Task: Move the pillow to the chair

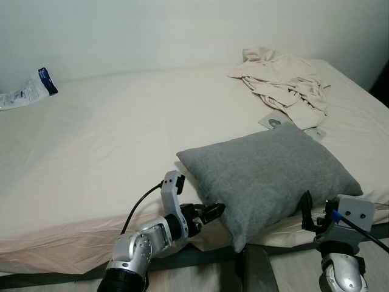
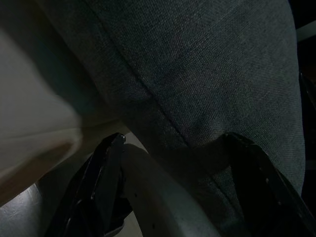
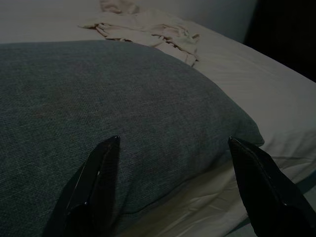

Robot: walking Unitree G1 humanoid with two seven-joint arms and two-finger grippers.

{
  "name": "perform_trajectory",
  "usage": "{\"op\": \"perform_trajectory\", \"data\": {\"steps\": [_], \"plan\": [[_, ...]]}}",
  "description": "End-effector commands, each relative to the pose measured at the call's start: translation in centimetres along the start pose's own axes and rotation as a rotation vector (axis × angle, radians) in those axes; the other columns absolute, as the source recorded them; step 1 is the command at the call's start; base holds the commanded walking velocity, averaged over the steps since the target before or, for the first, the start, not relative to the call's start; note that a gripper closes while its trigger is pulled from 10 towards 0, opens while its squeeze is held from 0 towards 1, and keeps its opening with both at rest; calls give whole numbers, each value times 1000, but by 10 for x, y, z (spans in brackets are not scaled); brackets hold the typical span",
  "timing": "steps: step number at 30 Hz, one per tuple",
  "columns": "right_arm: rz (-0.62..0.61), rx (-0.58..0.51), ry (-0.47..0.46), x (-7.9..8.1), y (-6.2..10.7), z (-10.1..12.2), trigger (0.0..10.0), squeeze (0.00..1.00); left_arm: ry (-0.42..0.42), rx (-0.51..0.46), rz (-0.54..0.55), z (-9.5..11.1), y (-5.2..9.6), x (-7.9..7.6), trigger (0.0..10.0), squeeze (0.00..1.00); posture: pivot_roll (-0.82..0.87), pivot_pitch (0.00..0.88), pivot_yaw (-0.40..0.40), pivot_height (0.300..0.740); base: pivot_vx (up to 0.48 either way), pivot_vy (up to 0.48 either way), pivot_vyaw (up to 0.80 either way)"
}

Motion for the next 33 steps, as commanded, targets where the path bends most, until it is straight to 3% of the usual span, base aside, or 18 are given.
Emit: {"op": "perform_trajectory", "data": {"steps": [1, 3, 4, 9, 10, 11, 12, 14, 21, 22, 23, 24, 33], "plan": [[6, 35, -14, 4, 2, -8, 10000, 0, 23, 27, 27, -8, 0, 5, 10000, 396, -18, 151, 40, 540, 0, 0, 0], [7, 35, -16, 5, 2, -8, 10000, 0, 30, 27, 21, -8, -1, 4, 10000, 396, -19, 150, 41, 540, 0, 0, 0], [14, 35, -18, 7, 2, -8, 10000, 0, 45, 31, 13, -9, -4, 1, 10000, 1000, -18, 150, 43, 540, 0, 0, 0], [17, 38, -23, 9, 2, -9, 10000, 0, 70, 35, 42, -10, -12, 2, 10000, 1000, -20, 153, 47, 540, 0, 0, 0], [18, 39, -25, 10, 2, -9, 10000, 0, 128, 24, 43, -8, -15, 1, 10000, 1000, -21, 153, 49, 540, 0, 0, 0], [19, 40, -27, 11, 2, -9, 10000, 0, 168, 17, 39, -7, -17, 0, 10000, 0, -22, 155, 50, 540, 0, 0, 0], [19, 40, -27, 11, 2, -9, 10000, 0, 168, 17, 39, -7, -17, 0, 10000, 0, -22, 155, 50, 540, 0, 0, 0], [28, 45, -33, 14, 4, -11, 10000, 0, 312, -15, -30, 1, -21, -11, 10000, 0, -18, 158, 53, 540, 0, 0, 0], [32, 49, -35, 16, 5, -12, 10000, 0, 388, -27, -104, 7, -23, -23, 10000, 0, -23, 159, 57, 540, 0, 0, 0], [33, 50, -35, 16, 6, -12, 10000, 0, 395, -26, -112, 7, -24, -24, 10000, 239, -24, 161, 56, 540, 0, 0, 0], [33, 50, -35, 16, 6, -12, 10000, 0, 395, -26, -112, 7, -24, -24, 10000, 239, -24, 161, 56, 540, 0, 0, 0], [33, 51, -32, 16, 6, -12, 10000, 0, 380, -16, -110, 5, -25, -25, 10000, 1000, -23, 165, 57, 540, 0, 0, 0], [25, 48, -34, 15, 4, -11, 10000, 0, 312, 5, -42, 1, -32, -25, 10000, 1000, -21, 171, 57, 540, 0, 0, 0]]}}
Point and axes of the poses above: a point about 5 cm out from each wrist's last joint towards the gripper, its own y axis pointing back from the gripper into the wrist, its own z axis along the axis of the wrist's last joint, x = y × z, the point moved 5 cm from there along -y, pointing out of the wrist towards the gripper, and after that the axes turned 2 degrees about y, right-handed, at the moved point
